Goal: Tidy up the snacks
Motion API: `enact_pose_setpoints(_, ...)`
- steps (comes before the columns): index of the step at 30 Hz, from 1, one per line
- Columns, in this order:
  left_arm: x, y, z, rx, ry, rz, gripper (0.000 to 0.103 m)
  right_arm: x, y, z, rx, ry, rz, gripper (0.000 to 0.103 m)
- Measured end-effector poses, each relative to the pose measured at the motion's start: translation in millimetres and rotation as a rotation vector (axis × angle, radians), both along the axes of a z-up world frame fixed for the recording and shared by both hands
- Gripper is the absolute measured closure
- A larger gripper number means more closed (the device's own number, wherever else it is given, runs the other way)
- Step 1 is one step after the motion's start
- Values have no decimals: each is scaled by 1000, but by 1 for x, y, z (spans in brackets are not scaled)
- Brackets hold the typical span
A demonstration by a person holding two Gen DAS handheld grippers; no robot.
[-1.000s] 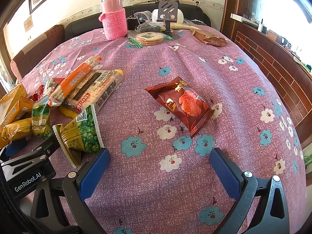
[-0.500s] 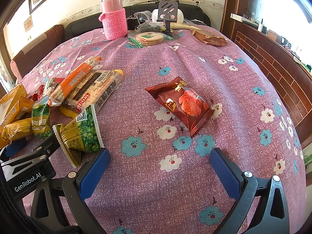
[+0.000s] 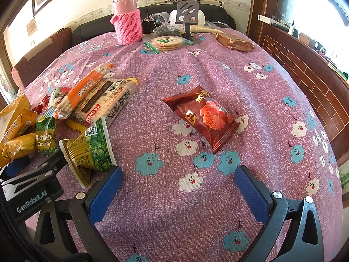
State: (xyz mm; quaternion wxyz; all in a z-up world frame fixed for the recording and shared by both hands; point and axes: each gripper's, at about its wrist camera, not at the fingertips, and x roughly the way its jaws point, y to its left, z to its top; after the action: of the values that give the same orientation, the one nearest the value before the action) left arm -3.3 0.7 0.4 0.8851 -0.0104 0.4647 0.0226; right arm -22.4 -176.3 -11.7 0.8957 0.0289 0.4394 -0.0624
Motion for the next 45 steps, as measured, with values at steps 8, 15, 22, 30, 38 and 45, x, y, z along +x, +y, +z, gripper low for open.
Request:
enact_pose_setpoints(8,-16,3,0,1,5,-41,0,-2,1,1,7,29,15,0)
enact_pose_setpoints(15,-35,0,1,-1,6,-106,0,-7,-2,1,9,68,59,0)
enact_pose_setpoints(22,-56,1,5,-9,39,-212,0,-15,-1,4,17,76,78,0)
enact_pose_setpoints(30,-70,27,20,-223,60,-293,9,-24,10,37,105,-25,164,17)
enact_pose_setpoints(38,-92,102,36,-420,8,-234,21,-1,45,39,85,-35,234,17)
enact_pose_setpoints(45,-76,87,49,-325,-41,-348,27,13,55,24,99,-18,235,27)
